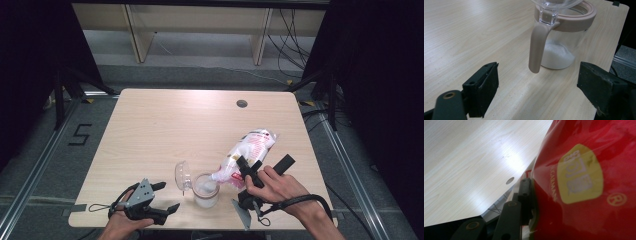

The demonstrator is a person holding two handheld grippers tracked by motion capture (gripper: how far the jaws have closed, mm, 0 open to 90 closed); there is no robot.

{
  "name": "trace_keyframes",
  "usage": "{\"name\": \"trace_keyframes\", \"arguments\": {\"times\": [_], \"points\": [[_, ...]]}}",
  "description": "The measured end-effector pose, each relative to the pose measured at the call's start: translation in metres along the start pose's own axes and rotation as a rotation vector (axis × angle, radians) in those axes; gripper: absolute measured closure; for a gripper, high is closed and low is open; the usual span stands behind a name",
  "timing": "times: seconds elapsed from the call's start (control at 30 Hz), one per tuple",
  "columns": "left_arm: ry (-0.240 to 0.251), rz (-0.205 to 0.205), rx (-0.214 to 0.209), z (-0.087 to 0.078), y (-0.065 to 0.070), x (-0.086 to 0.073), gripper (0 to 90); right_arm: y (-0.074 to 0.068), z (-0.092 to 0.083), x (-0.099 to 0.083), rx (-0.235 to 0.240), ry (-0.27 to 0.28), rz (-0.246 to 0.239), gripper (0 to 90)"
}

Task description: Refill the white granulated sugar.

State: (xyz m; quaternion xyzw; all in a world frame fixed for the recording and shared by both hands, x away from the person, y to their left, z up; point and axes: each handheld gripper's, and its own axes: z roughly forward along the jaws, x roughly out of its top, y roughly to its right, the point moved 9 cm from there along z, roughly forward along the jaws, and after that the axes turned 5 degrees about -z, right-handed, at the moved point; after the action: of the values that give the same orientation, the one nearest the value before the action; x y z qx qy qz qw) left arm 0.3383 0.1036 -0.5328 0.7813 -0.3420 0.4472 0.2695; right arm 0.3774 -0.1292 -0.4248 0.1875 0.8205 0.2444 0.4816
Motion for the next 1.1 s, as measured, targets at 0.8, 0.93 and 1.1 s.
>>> {"name": "trace_keyframes", "arguments": {"times": [0.8,0.93,1.1], "points": [[0.0,-0.013,0.003,-0.0005,0.0004,-0.0002,16.7,-0.0013,0.0011,0.0002,0.009,0.007,-0.001,73.2],[0.0,-0.025,0.004,-0.0005,0.0009,-0.0005,16.7,-0.0008,0.0016,0.0006,0.004,0.005,-0.007,73.3],[-0.001,-0.024,0.006,-0.0008,0.0006,-0.0003,16.7,-0.0003,0.0015,0.0005,0.003,0.005,-0.007,73.4]]}}
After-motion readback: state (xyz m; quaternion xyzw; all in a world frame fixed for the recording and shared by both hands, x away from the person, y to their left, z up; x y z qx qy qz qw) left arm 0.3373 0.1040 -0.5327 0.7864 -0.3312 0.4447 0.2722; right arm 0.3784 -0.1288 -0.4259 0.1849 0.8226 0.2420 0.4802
